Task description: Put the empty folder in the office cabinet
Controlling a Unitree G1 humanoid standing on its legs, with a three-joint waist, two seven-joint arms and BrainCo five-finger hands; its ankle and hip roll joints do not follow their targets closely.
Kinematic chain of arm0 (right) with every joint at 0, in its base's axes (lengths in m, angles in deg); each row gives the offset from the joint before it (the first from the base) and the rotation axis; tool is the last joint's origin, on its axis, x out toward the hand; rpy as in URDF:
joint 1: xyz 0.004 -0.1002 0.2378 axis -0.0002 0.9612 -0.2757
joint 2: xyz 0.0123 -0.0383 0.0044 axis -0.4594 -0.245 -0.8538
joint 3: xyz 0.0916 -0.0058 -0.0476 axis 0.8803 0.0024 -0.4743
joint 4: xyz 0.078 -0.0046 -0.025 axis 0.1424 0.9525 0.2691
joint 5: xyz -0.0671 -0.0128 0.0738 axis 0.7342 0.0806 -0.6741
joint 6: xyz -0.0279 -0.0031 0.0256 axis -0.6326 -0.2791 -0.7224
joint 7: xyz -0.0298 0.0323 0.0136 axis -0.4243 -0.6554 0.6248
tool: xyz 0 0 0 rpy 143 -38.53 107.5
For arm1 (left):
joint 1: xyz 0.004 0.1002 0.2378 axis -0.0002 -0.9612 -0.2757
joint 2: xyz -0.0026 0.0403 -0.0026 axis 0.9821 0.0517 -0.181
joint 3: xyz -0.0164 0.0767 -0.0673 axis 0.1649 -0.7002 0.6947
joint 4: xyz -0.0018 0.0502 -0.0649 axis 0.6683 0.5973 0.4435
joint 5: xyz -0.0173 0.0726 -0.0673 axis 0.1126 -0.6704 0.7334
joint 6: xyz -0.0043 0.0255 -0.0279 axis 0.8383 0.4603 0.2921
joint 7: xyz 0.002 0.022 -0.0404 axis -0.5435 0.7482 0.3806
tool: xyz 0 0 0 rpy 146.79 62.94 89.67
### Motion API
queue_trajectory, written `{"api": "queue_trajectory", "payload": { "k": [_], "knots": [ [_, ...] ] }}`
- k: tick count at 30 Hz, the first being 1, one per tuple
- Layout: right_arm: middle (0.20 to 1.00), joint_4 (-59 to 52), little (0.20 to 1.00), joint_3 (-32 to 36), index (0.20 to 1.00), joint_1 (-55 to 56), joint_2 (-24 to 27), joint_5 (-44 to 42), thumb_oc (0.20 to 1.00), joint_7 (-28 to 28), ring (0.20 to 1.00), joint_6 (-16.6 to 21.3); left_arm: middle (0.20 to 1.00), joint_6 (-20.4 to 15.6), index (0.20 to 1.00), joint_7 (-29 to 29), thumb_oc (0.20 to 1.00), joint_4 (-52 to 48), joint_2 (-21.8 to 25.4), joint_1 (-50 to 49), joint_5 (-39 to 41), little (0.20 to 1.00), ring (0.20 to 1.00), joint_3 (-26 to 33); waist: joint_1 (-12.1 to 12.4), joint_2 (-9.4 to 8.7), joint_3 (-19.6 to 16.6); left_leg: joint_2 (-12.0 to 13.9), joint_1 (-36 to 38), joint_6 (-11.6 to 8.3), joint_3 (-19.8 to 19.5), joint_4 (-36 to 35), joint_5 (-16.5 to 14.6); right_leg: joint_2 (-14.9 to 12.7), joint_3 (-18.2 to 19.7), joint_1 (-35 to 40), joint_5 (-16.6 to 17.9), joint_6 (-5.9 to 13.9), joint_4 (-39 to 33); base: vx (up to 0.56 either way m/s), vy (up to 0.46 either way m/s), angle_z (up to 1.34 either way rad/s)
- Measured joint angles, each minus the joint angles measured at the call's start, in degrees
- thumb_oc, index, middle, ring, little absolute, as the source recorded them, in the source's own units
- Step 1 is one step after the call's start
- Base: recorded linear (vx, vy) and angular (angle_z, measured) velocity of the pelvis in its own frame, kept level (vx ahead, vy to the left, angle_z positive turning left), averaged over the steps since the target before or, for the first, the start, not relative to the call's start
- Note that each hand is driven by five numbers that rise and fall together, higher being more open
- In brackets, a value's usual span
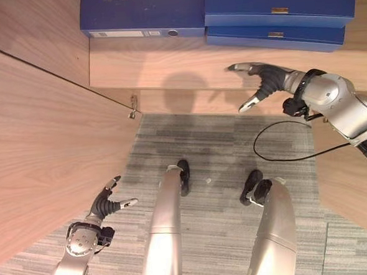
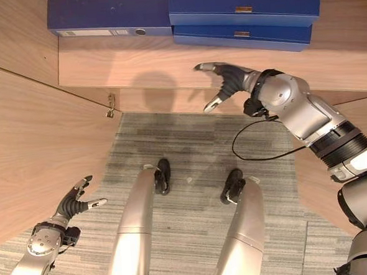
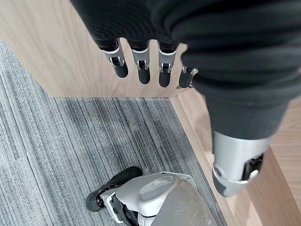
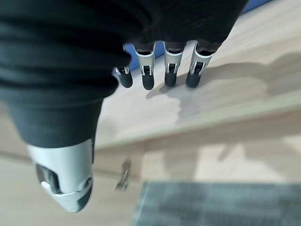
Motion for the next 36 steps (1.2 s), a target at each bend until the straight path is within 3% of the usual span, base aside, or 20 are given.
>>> {"api": "queue_trajectory", "payload": {
  "k": [12, 23, 31, 36],
  "knots": [
    [1.000, 9.3, 1.000, 7.6, 1.000, -0.2, -2.9, 8.7, 1.000, 7.9, 1.000, -1.4, 1.000, 0.4, 1.000, -1.6, 1.000, 0.3, 0.0, 0.1, 1.0, 1.000, 1.000, 0.0, 0.0, -0.07, 0.0, 0.0, -0.4, 0.28, 0.4, 0.3, -0.2, 0.0, 0.4, -0.7, 0.0, 0.04, 0.1, 0.00, 0.000, 0.00],
    [1.000, 16.2, 1.000, 9.0, 1.000, -2.9, -6.8, 20.0, 1.000, 9.7, 1.000, -2.3, 1.000, 1.9, 1.000, -2.3, 1.000, 0.2, 0.0, 0.1, 2.1, 1.000, 1.000, 0.1, 0.5, -0.05, 0.0, 0.0, -1.1, 0.67, 0.3, 1.1, -0.6, -0.1, 0.6, -1.4, 0.0, 0.04, 0.7, 0.00, 0.000, 0.00],
    [1.000, 22.8, 1.000, 5.4, 1.000, -8.6, -9.9, 32.6, 1.000, 12.0, 1.000, -6.0, 1.000, 2.5, 1.000, -2.7, 1.000, 0.0, 0.0, 0.0, 2.5, 1.000, 1.000, 0.2, 1.7, -0.03, 0.0, 0.2, -1.9, 0.47, 0.3, 2.0, -0.8, 0.0, 0.8, -2.4, 0.0, 0.01, 1.5, 0.00, 0.000, 0.00],
    [1.000, 22.9, 1.000, 1.1, 1.000, -11.0, -10.6, 41.1, 1.000, 13.2, 1.000, -6.4, 1.000, 2.4, 1.000, -3.7, 1.000, -0.7, 0.2, -0.1, 2.6, 1.000, 1.000, 0.2, 1.5, 0.03, -0.1, 0.4, -2.6, 0.44, 0.2, 2.5, -0.8, 0.0, 0.8, -2.9, 0.0, 0.00, 2.1, 0.00, -0.001, -0.01]
  ]
}}
